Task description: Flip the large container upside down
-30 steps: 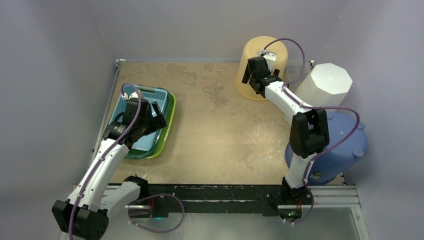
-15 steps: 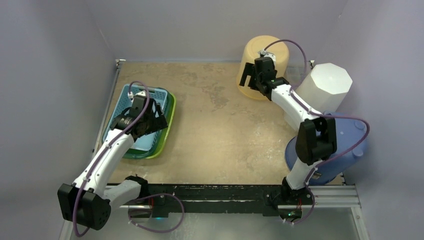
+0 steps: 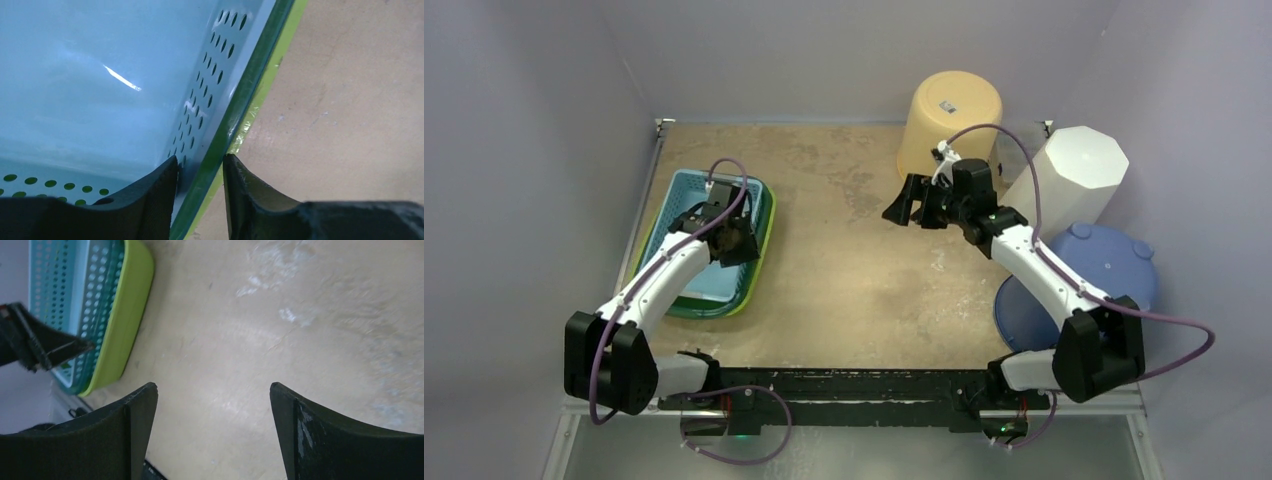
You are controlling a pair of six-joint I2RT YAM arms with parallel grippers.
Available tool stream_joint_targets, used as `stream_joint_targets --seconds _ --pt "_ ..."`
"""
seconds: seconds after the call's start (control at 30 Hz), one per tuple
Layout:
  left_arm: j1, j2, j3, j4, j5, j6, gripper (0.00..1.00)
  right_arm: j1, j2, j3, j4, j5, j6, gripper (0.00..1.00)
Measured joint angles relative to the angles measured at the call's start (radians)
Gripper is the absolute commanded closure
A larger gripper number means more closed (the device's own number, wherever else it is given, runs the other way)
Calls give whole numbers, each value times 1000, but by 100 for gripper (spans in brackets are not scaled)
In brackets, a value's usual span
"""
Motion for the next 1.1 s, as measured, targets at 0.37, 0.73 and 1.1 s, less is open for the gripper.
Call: stream_joint_targets --seconds 0.37,0.73,1.1 --pt "-53 6 -62 192 294 -63 76 39 -117 -161 11 -125 38 21" --pt "-360 214 39 393 366 -225 76 39 -187 -164 -12 42 129 23" --pt "-595 370 190 483 359 -275 62 39 -331 -203 -31 235 255 22"
